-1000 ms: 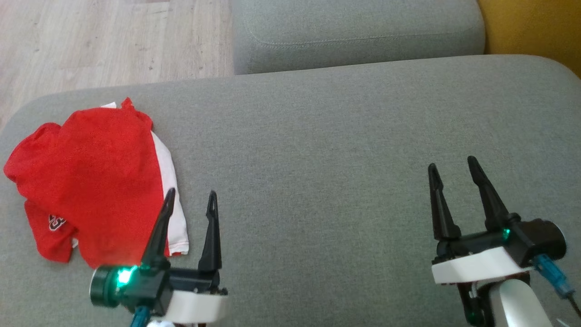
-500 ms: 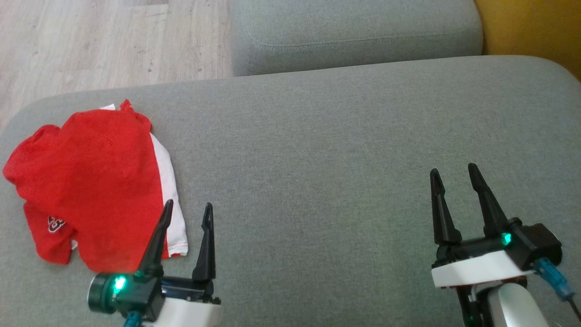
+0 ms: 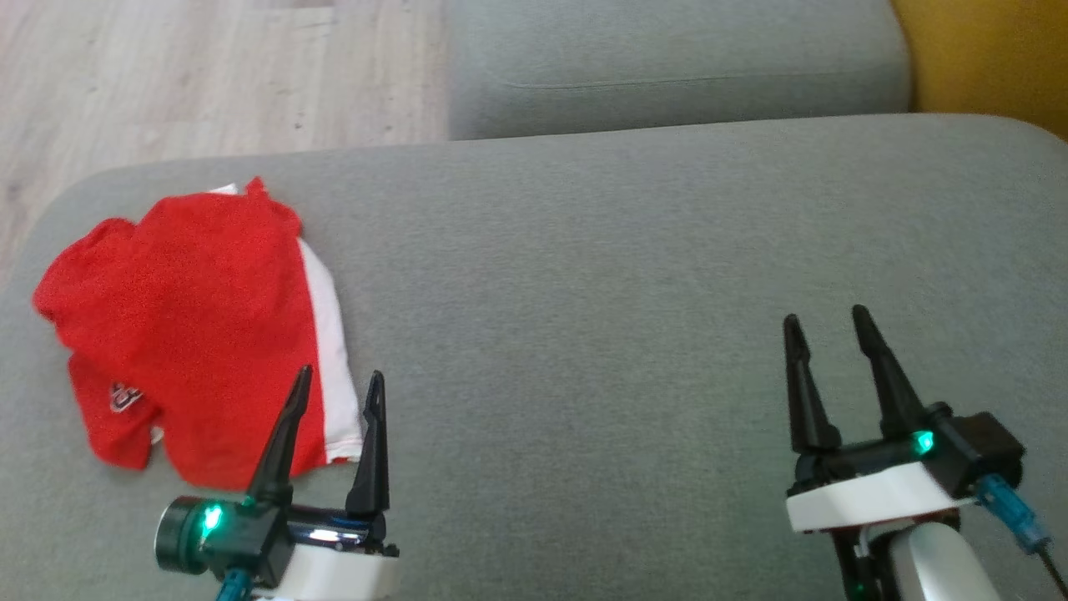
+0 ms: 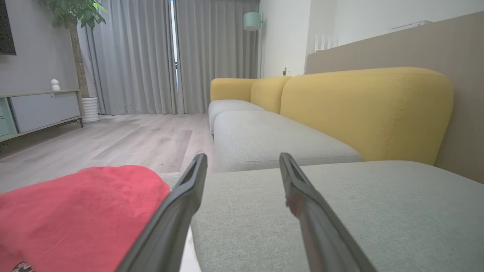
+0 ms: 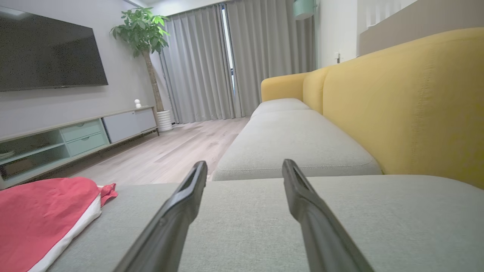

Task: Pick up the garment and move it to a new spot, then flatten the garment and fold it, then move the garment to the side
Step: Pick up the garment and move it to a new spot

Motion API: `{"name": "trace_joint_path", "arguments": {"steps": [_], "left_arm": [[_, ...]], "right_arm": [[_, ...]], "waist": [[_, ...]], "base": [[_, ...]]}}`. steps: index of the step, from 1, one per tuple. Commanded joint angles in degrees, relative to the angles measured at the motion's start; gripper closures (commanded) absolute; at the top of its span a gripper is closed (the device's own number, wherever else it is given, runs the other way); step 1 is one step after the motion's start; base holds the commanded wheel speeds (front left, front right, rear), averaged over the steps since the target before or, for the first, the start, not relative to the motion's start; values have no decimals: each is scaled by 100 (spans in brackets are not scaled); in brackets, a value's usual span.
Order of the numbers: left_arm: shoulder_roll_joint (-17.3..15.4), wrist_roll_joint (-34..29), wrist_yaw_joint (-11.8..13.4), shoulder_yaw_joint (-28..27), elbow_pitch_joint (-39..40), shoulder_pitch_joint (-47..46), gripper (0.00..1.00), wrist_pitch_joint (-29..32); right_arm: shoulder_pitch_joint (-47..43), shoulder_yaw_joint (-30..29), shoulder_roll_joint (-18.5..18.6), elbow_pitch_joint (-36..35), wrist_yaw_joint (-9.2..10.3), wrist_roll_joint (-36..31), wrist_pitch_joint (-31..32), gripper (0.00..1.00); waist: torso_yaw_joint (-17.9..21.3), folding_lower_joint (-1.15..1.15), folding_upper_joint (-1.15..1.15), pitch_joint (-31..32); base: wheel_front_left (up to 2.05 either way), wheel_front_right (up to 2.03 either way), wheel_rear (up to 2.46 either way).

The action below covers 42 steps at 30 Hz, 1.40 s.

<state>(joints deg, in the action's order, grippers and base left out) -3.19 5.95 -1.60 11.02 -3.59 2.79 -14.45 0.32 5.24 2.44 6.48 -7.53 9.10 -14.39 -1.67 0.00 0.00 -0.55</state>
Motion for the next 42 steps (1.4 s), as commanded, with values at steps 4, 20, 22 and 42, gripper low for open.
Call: {"name": "trace_joint_path", "arguments": {"steps": [4,20,22,42], "left_arm": [[25,-96,-11,-265,158,-104,0,-55],[30,-239,39,-551,156,127,0,-55],[31,-240,40,-593,166,171,0,-55],[31,-140,63,-929,226,297,0,-55]], "right_arm": [[75,342,43,-176,4,85,-61,0],[-33,995,43,-70,4,348,-61,0],[-39,1065,43,-52,4,379,-61,0],[-66,1230,43,-27,4,499,-61,0]], "waist": [[-337,0,0,8],[-1854,0,0,209],[-1997,0,0,248],[-2266,0,0,278]], "base": [[0,0,0],[0,0,0],[0,0,0],[0,0,0]]}}
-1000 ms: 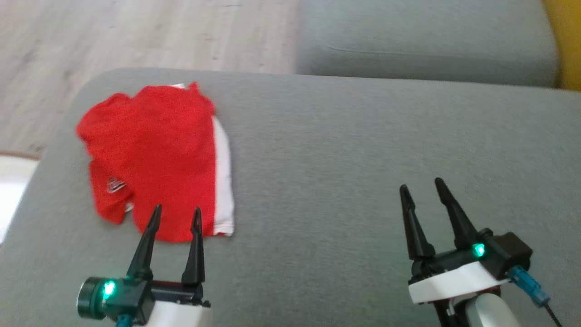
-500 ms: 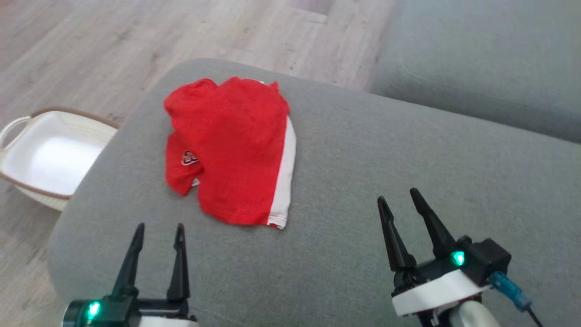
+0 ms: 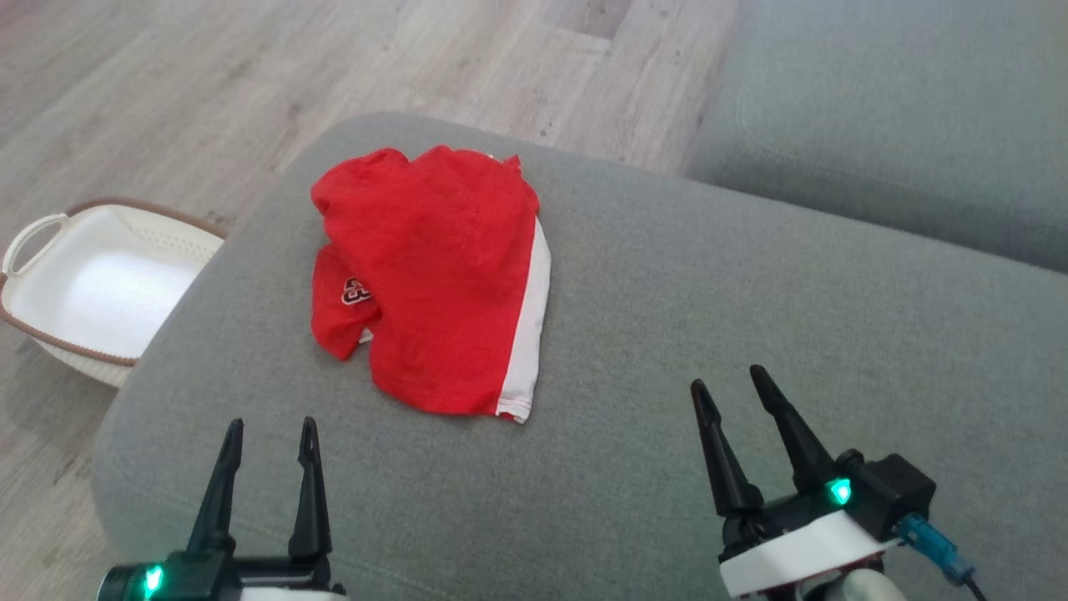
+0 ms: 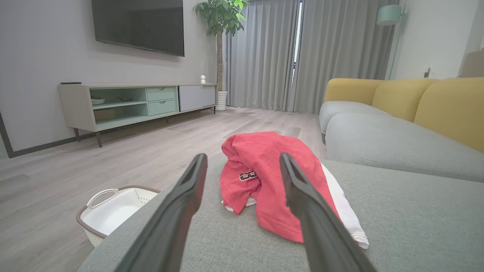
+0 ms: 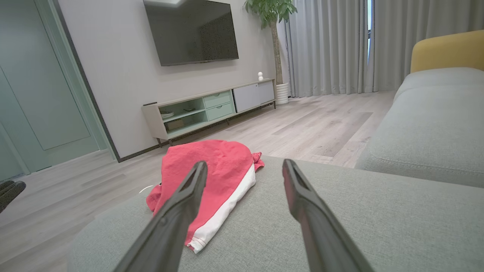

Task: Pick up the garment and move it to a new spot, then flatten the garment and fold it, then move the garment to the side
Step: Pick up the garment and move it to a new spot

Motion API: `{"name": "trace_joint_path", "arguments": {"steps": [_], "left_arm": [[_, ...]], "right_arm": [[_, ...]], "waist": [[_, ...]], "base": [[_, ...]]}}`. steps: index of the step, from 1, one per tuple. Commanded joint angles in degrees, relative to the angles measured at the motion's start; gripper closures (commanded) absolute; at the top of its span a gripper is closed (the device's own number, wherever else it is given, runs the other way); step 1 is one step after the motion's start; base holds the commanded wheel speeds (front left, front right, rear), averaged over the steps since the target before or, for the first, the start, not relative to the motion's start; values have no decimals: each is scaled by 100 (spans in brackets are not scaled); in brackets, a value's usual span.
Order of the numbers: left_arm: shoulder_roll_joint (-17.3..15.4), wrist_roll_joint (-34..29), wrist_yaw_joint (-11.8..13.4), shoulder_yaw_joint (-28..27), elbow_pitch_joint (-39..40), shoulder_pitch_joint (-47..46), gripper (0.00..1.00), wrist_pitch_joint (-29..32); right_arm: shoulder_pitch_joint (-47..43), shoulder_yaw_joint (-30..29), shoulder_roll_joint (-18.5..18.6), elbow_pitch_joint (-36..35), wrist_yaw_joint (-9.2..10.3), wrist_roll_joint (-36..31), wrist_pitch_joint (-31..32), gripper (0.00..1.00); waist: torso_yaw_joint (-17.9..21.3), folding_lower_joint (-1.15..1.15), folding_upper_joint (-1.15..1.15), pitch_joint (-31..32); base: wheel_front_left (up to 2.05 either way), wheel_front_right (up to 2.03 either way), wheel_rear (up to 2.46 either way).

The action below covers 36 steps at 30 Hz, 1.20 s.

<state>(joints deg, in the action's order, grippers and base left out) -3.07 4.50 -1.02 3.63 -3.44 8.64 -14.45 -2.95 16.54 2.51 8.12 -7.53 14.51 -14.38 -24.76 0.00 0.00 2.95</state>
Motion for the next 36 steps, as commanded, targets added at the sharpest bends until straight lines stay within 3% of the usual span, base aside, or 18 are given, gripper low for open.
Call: {"name": "trace_joint_path", "arguments": {"steps": [1,9,17,21,27,36], "left_arm": [[14,-41,-12,-210,207,-338,0,-55],[-341,-170,-226,-487,34,-1147,0,-55],[-1474,-169,-605,-273,-1150,-2930,0,-27],[-2067,59,-642,427,-2027,-3930,0,359],[-2826,1016,-645,1876,-3027,-5070,0,882],[-3112,2485,-646,3254,-4082,-5909,0,1374]], "right_arm": [[279,67,37,-200,4,-50,-62,0],[563,-184,37,-276,4,-357,-62,0],[959,-551,37,-489,4,-686,-62,0],[1093,-675,37,-513,4,-841,-62,0],[1249,-708,37,-553,4,-909,-62,0],[1341,-719,37,-620,4,-950,-62,0]], "waist": [[70,0,0,-144],[370,0,0,-785],[728,0,0,-1567],[876,0,0,-1861],[1125,0,0,-2209],[1345,0,0,-2485]], "base": [[0,0,0],[0,0,0],[0,0,0],[0,0,0],[0,0,0],[0,0,0]]}}
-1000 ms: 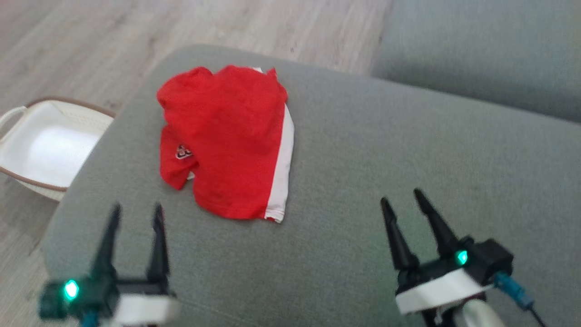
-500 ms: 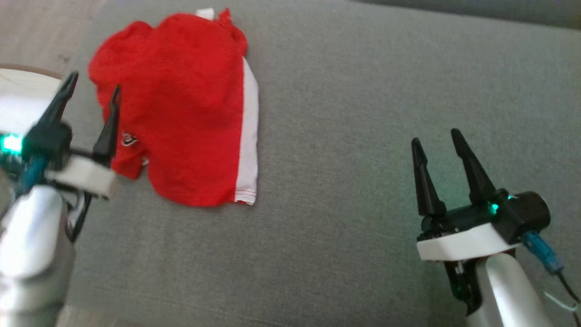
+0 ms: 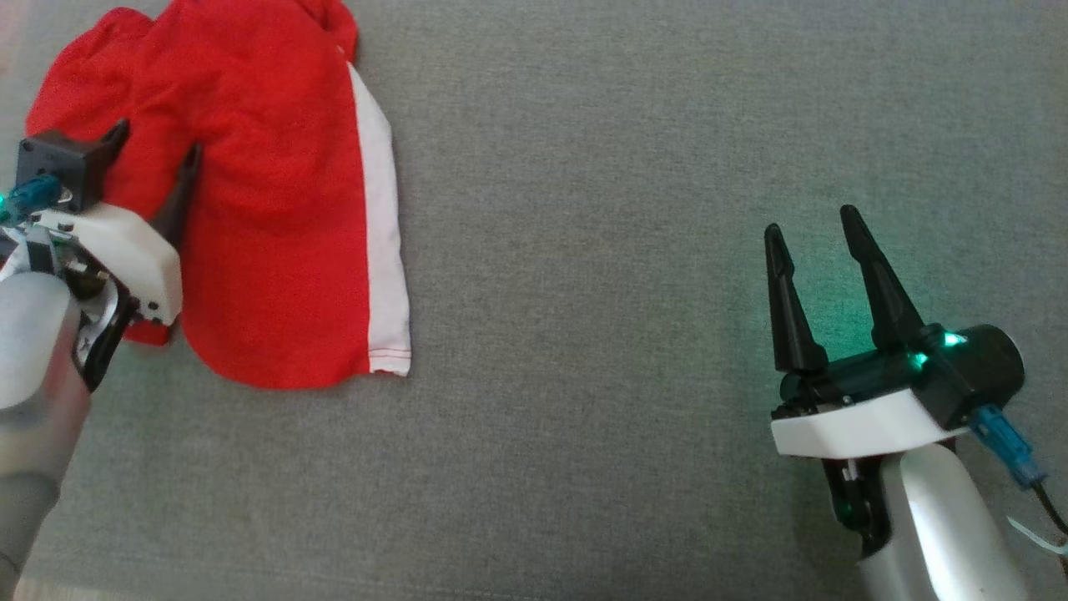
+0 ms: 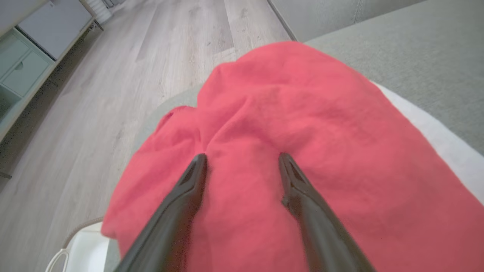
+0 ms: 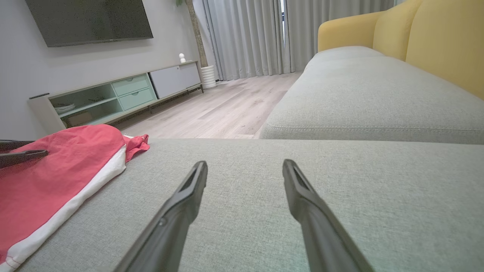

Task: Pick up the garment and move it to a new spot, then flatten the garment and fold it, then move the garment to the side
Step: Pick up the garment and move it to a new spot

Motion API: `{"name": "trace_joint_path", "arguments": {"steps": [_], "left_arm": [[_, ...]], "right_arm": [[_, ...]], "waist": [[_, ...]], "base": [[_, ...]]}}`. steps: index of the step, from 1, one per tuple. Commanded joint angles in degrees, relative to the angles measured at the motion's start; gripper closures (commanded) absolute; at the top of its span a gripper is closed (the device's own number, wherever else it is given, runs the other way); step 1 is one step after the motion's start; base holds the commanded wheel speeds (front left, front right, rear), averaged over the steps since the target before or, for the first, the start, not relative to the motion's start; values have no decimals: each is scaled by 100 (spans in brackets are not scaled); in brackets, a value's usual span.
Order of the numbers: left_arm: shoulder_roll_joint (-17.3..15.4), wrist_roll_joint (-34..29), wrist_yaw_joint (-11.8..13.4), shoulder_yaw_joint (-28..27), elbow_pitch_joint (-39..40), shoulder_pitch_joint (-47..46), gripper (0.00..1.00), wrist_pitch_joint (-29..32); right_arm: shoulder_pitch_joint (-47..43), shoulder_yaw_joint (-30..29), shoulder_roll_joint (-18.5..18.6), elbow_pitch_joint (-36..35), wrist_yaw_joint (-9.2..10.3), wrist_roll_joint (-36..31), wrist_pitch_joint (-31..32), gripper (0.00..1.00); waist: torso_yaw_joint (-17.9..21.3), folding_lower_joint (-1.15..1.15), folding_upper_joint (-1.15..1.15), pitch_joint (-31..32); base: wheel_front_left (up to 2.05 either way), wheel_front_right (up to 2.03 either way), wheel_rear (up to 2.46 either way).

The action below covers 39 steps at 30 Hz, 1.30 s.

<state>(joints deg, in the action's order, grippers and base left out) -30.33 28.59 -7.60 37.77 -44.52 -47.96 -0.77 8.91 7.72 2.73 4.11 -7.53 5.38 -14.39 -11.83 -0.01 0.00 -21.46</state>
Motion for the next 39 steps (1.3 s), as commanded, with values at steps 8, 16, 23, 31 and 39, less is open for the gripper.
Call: {"name": "trace_joint_path", "arguments": {"steps": [8,16,23,31,39], "left_arm": [[-357,708,12,337,-663,-592,100,-365],[-376,531,60,81,-569,-1216,100,-1380],[-524,439,258,-613,775,-1108,100,-1420],[-419,463,500,-715,2190,-593,100,-1317],[-192,571,775,-410,3285,-18,100,-862]], "right_arm": [[169,119,15,-265,4,-32,-61,0],[122,188,15,-194,4,63,-61,0],[-15,247,15,-157,4,282,-61,0],[-87,302,15,-167,4,464,-61,0],[-50,282,15,-291,4,783,-61,0]], "waist": [[57,1,0,-46],[-12,1,0,289],[41,1,0,840],[303,1,0,1165],[1086,1,0,1161]], "base": [[0,0,0],[0,0,0],[0,0,0],[0,0,0],[0,0,0]]}}
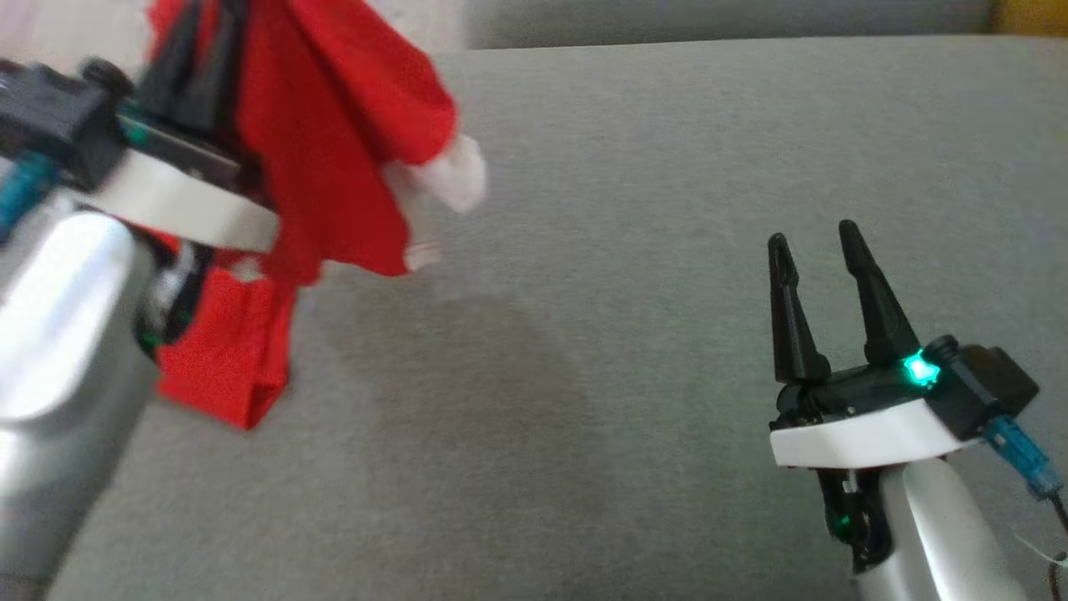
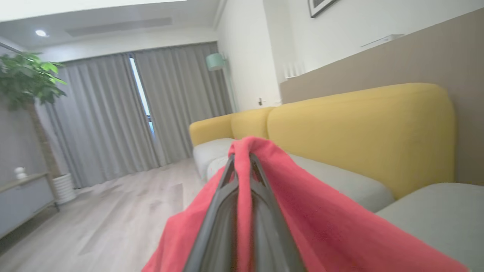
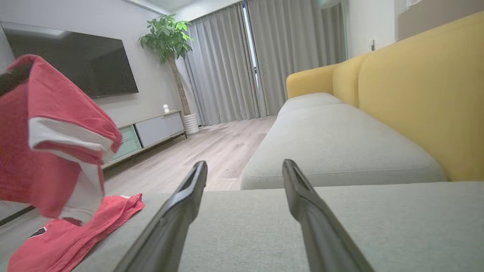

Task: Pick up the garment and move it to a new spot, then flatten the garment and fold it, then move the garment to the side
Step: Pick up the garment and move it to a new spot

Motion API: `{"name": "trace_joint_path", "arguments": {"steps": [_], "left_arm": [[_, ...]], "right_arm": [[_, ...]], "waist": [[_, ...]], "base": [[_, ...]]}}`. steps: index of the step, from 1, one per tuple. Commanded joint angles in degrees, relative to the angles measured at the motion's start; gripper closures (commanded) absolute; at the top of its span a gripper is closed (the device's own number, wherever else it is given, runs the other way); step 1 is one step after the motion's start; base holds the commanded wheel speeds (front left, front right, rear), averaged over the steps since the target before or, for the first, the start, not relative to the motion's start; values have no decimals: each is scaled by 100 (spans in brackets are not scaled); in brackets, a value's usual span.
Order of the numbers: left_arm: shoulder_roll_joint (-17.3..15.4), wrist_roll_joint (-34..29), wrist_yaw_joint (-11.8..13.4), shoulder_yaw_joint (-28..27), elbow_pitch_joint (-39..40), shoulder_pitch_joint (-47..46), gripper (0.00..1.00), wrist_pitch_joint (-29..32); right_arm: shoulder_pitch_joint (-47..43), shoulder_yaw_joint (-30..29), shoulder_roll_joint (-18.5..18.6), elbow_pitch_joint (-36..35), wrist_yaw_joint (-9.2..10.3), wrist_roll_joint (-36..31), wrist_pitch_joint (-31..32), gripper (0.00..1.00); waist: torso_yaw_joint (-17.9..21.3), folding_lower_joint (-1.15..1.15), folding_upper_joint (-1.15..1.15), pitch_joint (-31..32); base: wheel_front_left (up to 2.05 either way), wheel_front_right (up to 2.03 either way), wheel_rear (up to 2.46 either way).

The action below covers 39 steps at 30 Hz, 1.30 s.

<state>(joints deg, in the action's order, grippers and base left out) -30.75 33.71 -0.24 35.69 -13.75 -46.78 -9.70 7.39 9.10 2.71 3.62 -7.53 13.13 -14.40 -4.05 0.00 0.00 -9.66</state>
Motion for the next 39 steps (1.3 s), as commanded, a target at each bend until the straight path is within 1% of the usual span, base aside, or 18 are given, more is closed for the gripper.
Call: {"name": "trace_joint_path", "arguments": {"steps": [1,5,7,11,14,15,16,17,18,21,23,26,29,31,33,36,39], "left_arm": [[-114,79,60,-153,325,-57,100,79],[23,25,167,66,633,140,100,219],[68,-86,235,169,675,164,100,237],[301,-90,307,258,593,127,100,223],[486,-133,352,291,347,-34,100,168],[486,-133,352,291,347,-34,100,168],[552,-127,363,288,227,-91,89,146],[601,-141,390,278,93,-149,6,112],[637,-173,409,282,-48,-211,0,80],[682,-298,464,285,-421,-346,0,-89],[692,-333,493,244,-599,-348,0,-236],[694,-273,486,132,-727,-176,0,-403],[666,-202,523,-68,-700,167,0,-498],[678,-171,570,-257,-558,482,0,-521],[703,-329,707,-556,-213,877,0,-526],[820,-588,709,-830,250,1654,0,-528],[1050,-786,679,-1112,581,2404,0,-529]], "right_arm": [[121,149,17,-280,4,23,-60,0],[208,165,17,-415,4,43,-60,0],[244,202,17,-481,4,55,-60,0],[298,235,17,-615,4,208,-60,0],[330,262,17,-689,4,313,-60,0],[330,262,17,-689,4,313,-60,0],[331,263,17,-706,4,338,-60,0],[331,273,17,-718,4,363,-60,0],[328,278,17,-731,4,378,-60,0],[294,273,17,-765,4,398,-60,0],[259,224,17,-771,4,393,-60,0],[228,216,17,-735,4,341,-60,0],[204,192,17,-700,4,263,-60,0],[176,150,17,-677,4,201,-60,0],[141,112,17,-631,4,122,-60,0],[106,108,17,-556,4,-5,-60,0],[61,142,17,-468,4,-174,-60,0]], "waist": [[434,0,0,-39],[980,0,0,-143],[1278,0,0,-209],[1812,0,0,-382],[2106,0,0,-502],[2106,0,0,-502],[2172,0,0,-527],[2235,0,0,-550],[2277,0,0,-566],[2320,0,0,-582],[2261,0,0,-564],[2058,0,0,-501],[1745,0,0,-385],[1485,0,0,-297],[1214,0,0,-215],[826,0,0,-110],[529,0,0,26]], "base": [[0,0,0],[0,0,0],[0,0,0],[0,0,0],[0,0,0],[0,0,0],[0,0,0],[0,0,0],[0,0,0],[0,0,0],[0,0,0],[0,0,0],[0,0,0],[0,0,0],[0,0,0],[0,0,0],[0,0,0]]}}
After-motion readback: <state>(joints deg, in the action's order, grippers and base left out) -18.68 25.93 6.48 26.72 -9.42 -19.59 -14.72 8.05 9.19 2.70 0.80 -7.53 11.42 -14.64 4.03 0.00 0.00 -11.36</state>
